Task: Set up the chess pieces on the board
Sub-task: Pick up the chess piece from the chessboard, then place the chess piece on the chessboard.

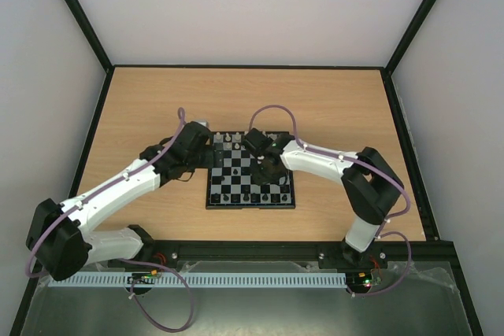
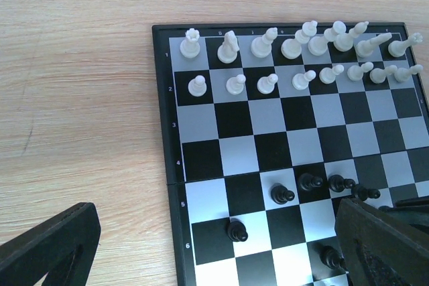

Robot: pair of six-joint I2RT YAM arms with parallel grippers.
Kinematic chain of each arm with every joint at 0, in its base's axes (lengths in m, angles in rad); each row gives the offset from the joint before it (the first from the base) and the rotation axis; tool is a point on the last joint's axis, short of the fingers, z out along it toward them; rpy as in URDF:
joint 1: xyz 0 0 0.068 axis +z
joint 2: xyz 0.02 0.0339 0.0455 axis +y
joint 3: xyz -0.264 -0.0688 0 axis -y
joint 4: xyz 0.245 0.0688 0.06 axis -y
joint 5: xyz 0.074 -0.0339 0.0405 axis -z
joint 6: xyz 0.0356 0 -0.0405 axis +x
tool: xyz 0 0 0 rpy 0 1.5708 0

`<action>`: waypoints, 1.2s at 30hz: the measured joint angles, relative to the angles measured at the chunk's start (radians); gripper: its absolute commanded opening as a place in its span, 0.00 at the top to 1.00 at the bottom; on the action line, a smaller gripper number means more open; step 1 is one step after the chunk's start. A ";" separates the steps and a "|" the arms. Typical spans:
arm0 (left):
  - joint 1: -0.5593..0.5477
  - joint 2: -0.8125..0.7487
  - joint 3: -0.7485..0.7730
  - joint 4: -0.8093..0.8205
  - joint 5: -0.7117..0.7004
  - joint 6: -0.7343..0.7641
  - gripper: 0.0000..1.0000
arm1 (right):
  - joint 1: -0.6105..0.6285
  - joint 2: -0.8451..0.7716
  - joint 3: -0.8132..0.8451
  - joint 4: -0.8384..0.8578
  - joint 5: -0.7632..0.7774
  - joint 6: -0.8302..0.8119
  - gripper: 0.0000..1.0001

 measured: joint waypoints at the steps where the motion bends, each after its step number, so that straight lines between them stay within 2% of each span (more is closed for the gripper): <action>1: 0.000 0.003 0.000 0.001 0.003 0.000 0.00 | 0.000 -0.010 -0.003 -0.003 0.003 0.000 0.95; 9: 0.000 0.016 0.000 0.006 0.009 0.000 0.01 | 0.000 -0.144 -0.066 -0.029 0.016 0.013 0.95; 17: 0.000 0.023 0.000 0.010 0.019 0.000 0.01 | 0.000 -0.149 -0.150 -0.032 0.010 0.027 0.95; 36: 0.000 0.024 0.000 0.023 0.032 0.000 0.01 | 0.000 -0.149 -0.170 -0.026 0.002 0.033 0.91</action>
